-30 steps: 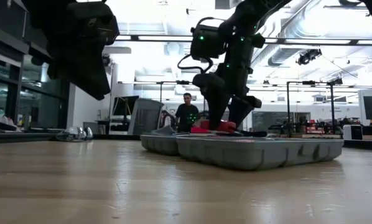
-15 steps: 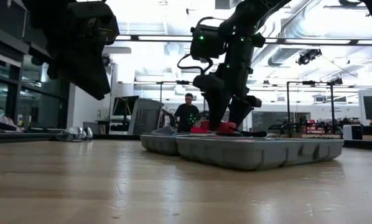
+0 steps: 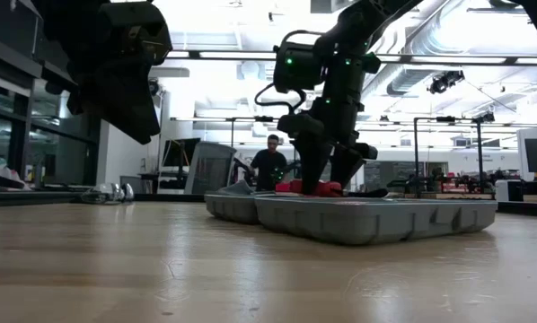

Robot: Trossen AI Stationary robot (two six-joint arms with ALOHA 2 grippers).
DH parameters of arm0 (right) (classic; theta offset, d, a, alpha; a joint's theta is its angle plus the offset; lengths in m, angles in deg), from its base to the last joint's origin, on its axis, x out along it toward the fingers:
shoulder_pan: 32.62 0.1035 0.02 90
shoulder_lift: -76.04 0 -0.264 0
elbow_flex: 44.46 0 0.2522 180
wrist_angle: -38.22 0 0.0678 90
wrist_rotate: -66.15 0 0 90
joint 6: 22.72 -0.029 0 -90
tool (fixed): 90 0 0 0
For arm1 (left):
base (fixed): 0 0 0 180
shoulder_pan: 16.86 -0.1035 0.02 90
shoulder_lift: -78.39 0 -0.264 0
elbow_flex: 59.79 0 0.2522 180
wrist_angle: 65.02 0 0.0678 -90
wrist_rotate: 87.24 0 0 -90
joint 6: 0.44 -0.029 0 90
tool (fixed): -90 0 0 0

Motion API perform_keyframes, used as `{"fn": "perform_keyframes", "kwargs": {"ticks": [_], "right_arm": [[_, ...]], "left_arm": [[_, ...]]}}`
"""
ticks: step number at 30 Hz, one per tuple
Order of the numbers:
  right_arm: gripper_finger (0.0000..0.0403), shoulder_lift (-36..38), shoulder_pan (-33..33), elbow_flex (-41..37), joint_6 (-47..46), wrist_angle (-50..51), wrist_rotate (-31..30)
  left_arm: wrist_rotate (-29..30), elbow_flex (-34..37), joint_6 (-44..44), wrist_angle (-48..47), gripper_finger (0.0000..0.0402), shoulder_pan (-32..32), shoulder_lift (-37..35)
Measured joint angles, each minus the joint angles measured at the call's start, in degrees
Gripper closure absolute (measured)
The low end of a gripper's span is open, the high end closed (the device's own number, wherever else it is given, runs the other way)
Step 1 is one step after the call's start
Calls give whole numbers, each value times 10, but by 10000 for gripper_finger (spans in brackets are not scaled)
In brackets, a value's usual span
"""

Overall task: Prefit tool cases
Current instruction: Put the orange measuring tool into the gray tool box

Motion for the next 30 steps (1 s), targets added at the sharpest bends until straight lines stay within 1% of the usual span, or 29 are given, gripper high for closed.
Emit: {"fn": "perform_keyframes", "kwargs": {"ticks": [2,6,12,13,17,20,27,30], "right_arm": [[155,0,0,0,0,1,-3],[155,0,-2,0,0,19,13],[155,2,-2,0,0,26,13],[148,2,-2,0,0,27,17],[94,2,-2,0,-8,29,21],[80,3,-1,0,-11,29,19],[86,3,-1,0,2,31,5],[92,6,-1,-1,2,36,-16]], "left_arm": [[0,0,0,0,275,0,0],[2,0,0,0,275,0,0],[2,0,0,0,275,0,0],[3,0,0,0,275,0,0],[3,0,0,0,275,0,0],[4,0,0,0,275,0,0],[5,0,0,0,275,0,0],[5,0,2,0,275,0,0]]}}
